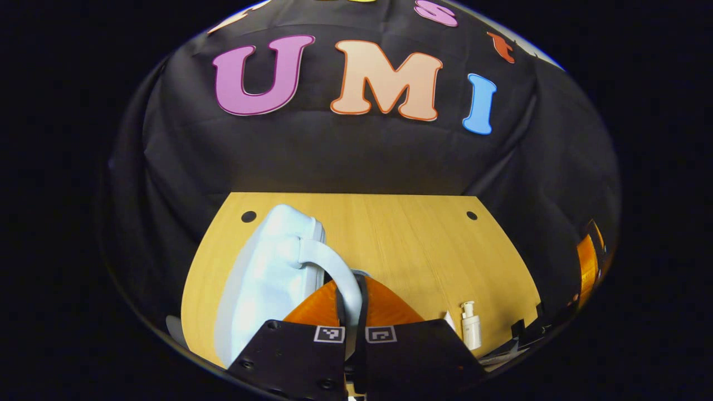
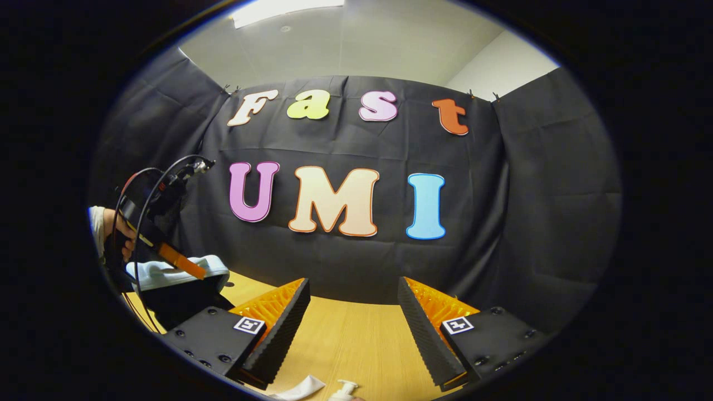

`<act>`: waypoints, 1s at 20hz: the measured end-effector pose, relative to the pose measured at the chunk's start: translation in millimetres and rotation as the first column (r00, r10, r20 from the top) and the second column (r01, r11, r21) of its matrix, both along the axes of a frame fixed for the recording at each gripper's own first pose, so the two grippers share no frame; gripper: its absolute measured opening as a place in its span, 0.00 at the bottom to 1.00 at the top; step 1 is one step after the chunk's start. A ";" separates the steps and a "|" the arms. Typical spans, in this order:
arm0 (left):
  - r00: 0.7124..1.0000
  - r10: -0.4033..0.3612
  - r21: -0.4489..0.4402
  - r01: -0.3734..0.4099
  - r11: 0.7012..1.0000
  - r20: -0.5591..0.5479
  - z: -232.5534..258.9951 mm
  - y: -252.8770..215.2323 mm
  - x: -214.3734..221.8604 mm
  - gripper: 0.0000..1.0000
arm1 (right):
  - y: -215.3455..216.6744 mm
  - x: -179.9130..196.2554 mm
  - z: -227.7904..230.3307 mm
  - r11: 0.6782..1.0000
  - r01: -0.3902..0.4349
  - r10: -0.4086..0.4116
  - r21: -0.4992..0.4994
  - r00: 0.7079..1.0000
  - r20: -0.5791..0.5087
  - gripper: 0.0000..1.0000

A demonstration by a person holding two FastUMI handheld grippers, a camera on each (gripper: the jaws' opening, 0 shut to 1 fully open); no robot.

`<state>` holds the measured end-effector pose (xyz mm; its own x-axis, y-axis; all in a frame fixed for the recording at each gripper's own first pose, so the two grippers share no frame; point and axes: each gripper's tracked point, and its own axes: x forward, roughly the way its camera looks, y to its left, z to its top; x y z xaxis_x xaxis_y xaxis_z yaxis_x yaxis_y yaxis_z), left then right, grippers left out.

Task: First open the suitcase, pack the skin care products into it, and then close the suitcase.

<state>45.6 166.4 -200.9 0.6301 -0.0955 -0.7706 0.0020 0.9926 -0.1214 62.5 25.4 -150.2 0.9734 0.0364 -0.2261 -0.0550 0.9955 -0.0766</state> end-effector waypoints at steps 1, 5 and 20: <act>1.000 0.008 0.000 -0.008 1.000 0.007 4.6 10.4 0.5 0.00 | 5.0 1.2 -1.8 1.000 -0.004 0.004 0.002 1.000 -0.004 1.00; 0.999 0.041 -0.004 -0.040 0.999 0.032 16.9 47.7 5.2 0.00 | 29.9 5.8 -5.9 1.000 -0.019 0.019 0.000 1.000 -0.008 1.00; 0.995 0.091 0.032 -0.092 0.995 0.035 13.8 228.6 -5.3 0.00 | 138.4 27.5 -22.1 1.000 -0.029 0.029 0.002 1.000 -0.009 1.00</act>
<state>40.3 395.1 -187.1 0.6606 -0.0108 -0.7506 -0.0858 0.9923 -0.0898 90.0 163.8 -172.2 0.9698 0.0653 -0.2350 -0.0849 0.9936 -0.0743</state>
